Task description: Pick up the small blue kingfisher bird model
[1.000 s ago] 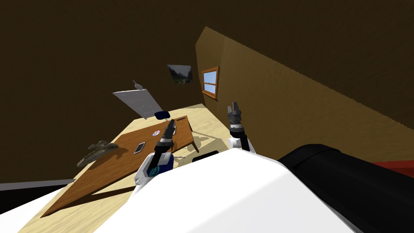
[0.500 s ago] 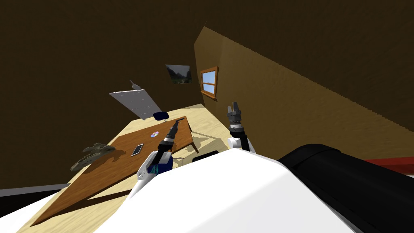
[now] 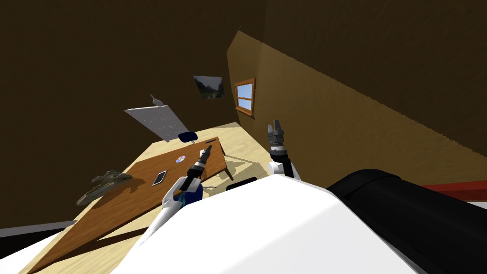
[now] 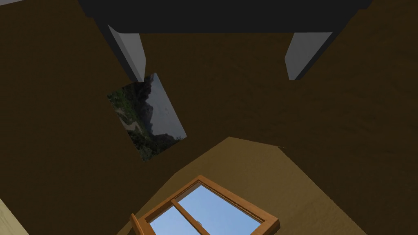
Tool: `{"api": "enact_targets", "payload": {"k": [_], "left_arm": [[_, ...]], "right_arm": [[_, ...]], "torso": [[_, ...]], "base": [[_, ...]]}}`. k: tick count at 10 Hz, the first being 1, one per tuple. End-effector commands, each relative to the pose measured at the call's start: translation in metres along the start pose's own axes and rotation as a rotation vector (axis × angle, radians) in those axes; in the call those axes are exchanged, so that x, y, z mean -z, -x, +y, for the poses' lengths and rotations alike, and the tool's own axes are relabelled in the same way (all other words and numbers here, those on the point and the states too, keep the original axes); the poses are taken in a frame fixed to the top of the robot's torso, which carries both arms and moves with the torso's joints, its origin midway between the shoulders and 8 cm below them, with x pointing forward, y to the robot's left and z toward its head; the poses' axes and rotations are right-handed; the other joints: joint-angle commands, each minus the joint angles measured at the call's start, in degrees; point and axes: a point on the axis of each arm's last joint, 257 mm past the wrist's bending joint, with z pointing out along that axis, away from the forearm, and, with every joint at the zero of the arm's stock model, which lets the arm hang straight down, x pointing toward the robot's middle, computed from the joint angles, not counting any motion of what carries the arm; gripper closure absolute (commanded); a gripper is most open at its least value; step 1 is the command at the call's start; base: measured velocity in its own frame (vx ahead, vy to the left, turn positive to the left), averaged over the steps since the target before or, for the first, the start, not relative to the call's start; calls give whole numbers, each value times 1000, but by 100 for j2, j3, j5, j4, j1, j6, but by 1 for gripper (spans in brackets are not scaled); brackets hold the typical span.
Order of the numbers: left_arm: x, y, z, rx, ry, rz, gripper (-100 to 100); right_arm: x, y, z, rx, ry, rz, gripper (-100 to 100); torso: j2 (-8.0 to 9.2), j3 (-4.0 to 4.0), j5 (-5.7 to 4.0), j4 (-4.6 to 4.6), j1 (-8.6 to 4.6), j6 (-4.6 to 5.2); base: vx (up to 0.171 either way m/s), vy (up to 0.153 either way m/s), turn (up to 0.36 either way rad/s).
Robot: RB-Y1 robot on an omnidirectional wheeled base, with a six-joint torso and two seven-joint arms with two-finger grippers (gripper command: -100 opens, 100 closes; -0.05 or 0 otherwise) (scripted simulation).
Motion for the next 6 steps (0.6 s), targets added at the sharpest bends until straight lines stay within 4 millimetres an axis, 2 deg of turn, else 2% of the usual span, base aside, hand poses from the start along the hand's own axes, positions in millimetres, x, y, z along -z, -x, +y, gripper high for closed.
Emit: {"api": "enact_targets", "payload": {"k": [1,6], "left_arm": [[5,-5,21,-6,45,20,-100],[20,-17,93,-70,213,128,-100]], "right_arm": [[0,0,0,0,0,0,0],[0,0,0,0,0,0,0]], "torso": [[0,0,0,0,0,0],[0,0,1,0,4,-3]], "base": [[8,5,-35],[8,10,-42]]}}
